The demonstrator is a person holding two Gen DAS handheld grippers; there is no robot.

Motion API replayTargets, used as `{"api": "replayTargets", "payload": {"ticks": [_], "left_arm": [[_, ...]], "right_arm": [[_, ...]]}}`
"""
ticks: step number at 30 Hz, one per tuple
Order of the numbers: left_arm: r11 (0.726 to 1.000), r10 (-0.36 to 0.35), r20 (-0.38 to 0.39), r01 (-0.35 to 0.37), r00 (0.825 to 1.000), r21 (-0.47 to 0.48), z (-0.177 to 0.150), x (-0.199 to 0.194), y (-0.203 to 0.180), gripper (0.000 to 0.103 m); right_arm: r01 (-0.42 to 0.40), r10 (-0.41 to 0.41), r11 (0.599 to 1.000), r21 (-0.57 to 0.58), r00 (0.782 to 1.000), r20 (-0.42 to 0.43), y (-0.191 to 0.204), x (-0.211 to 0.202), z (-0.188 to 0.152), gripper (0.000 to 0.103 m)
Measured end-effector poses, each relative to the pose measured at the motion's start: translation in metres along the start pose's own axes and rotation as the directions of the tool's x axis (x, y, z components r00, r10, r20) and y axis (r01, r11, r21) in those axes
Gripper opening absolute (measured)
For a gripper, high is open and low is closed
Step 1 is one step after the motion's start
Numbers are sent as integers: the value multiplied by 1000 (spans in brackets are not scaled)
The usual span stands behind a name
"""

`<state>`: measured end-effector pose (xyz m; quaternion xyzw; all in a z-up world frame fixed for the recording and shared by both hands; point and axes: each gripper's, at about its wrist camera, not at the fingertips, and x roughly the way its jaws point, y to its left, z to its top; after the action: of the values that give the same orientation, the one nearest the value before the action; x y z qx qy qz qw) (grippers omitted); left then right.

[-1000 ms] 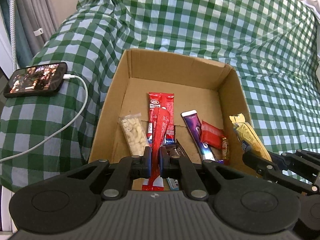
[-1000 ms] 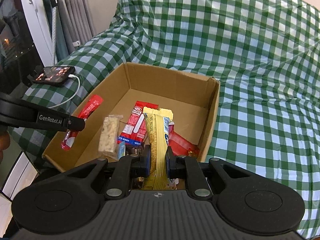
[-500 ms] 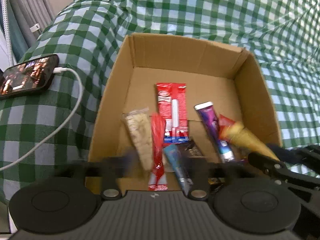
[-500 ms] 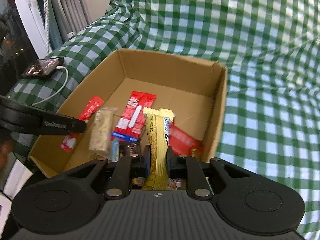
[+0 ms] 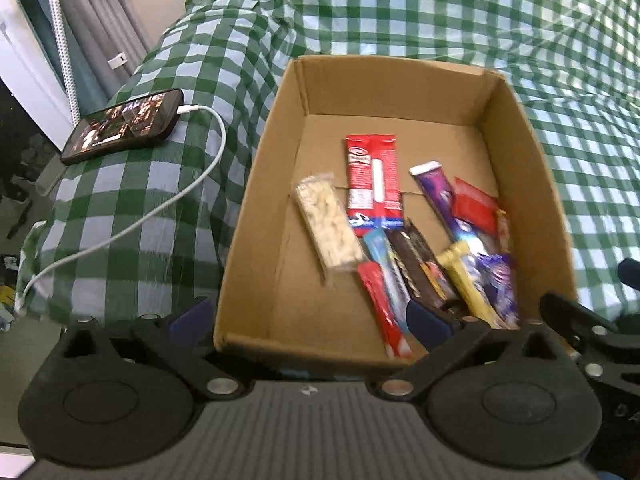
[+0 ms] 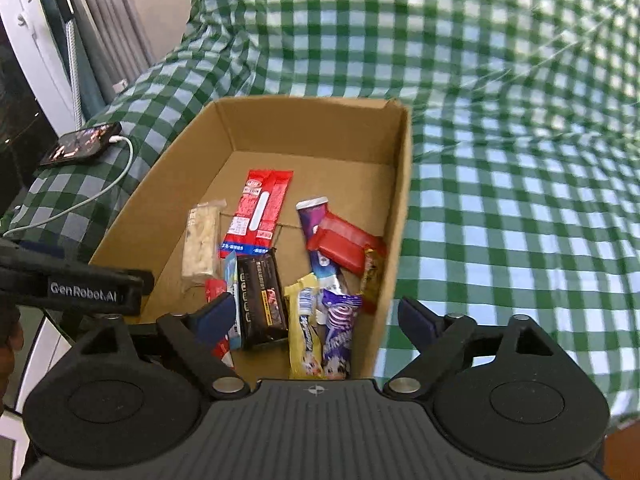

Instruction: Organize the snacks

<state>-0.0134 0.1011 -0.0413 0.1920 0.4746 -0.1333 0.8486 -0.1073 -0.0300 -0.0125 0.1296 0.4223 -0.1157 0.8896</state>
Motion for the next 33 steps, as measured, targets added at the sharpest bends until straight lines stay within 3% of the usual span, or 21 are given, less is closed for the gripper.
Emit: {"api": "replayTargets", "payload": {"ticks": [13,29,33], "left_arm": [[1000,-11,140,12,990,-12,-49,-89,-7,103],[997,-25,204,39,979,-64,-94,-125,-8,103],[999,31,216,-22,976,-43,-98,-129,-11,103]], "right_arm": [[61,-45,992,-110,989,137,15,-83,-37,99],[91,-62,988,-127,974,216,19,-131,-73,101],[95,-65,988,-124,972,224,20,-136,-77,102]]}}
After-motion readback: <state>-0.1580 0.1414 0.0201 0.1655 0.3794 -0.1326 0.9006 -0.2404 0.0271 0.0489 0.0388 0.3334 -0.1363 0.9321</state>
